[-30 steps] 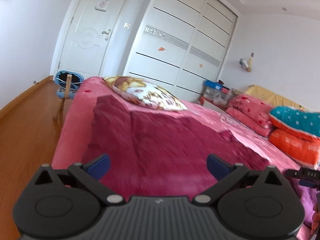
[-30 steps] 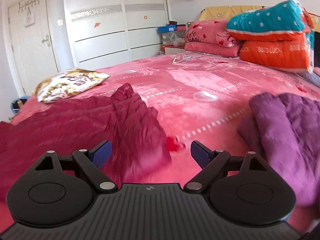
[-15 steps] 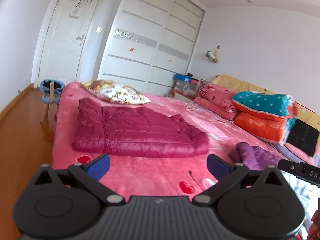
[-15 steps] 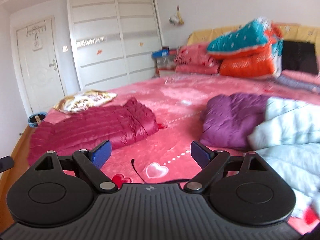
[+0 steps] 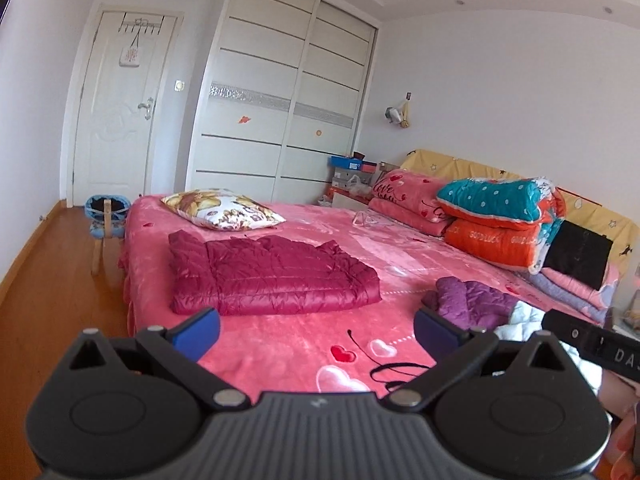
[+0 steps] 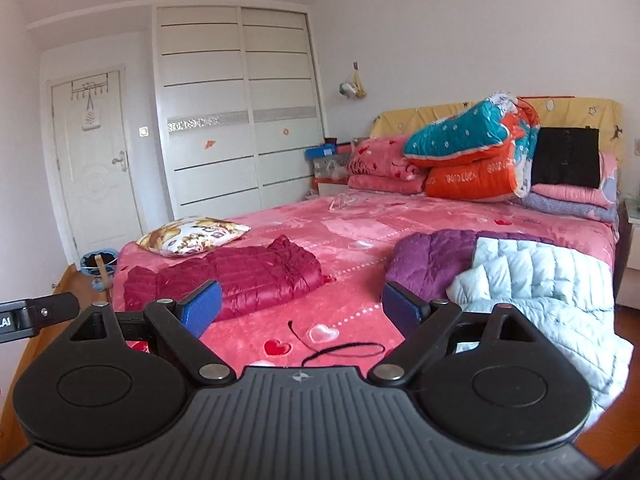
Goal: Fold large clothes
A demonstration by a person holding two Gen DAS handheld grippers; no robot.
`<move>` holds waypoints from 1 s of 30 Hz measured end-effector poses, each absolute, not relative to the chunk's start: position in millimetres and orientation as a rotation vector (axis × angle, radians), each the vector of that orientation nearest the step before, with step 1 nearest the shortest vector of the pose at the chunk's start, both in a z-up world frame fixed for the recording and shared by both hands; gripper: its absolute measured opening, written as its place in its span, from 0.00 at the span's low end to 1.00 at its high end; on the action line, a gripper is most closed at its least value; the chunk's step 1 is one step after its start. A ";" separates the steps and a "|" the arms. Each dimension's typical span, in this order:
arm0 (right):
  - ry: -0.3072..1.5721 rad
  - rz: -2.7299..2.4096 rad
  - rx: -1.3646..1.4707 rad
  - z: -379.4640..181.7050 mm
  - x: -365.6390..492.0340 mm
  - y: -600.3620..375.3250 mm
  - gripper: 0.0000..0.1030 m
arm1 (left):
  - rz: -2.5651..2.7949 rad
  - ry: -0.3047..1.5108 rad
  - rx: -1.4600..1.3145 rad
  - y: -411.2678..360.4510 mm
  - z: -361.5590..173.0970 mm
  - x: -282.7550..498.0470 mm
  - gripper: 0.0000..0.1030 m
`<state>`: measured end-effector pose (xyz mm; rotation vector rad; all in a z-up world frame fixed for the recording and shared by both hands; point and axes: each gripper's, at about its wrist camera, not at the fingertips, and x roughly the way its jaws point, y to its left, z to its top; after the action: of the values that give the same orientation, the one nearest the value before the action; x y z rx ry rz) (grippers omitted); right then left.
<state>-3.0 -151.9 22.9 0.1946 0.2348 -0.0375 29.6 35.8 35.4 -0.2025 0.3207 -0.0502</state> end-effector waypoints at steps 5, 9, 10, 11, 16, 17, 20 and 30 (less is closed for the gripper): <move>0.247 -0.030 0.239 34.6 -23.8 -150.5 1.00 | -0.018 0.303 -0.189 42.1 42.6 10.1 0.99; 0.236 -0.029 0.241 37.3 -35.4 -143.9 1.00 | 0.007 0.284 -0.158 43.6 43.7 -3.8 0.99; 0.230 -0.028 0.236 33.9 -38.4 -140.8 1.00 | 0.013 0.282 -0.151 44.0 43.4 -5.6 0.99; 0.224 -0.029 0.229 34.4 -42.0 -137.7 1.00 | 0.017 0.282 -0.146 44.6 43.9 -7.5 0.99; 0.189 -0.036 0.198 27.6 -34.4 -132.5 1.00 | 0.024 0.276 -0.126 46.6 43.9 -15.7 0.99; 0.185 -0.035 0.195 26.8 -34.0 -131.2 1.00 | 0.026 0.276 -0.121 46.9 43.6 -17.2 0.99; 0.173 -0.031 0.187 25.2 -32.8 -128.3 1.00 | 0.034 0.276 -0.110 47.4 42.5 -20.0 0.99; 0.181 -0.011 0.156 15.9 -21.5 -131.1 1.00 | 0.083 0.296 -0.131 58.7 33.6 -20.7 0.99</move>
<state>-21.5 -131.1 15.9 0.1562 0.1808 -0.0110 -20.7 58.7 33.6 -0.1313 0.2964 0.0825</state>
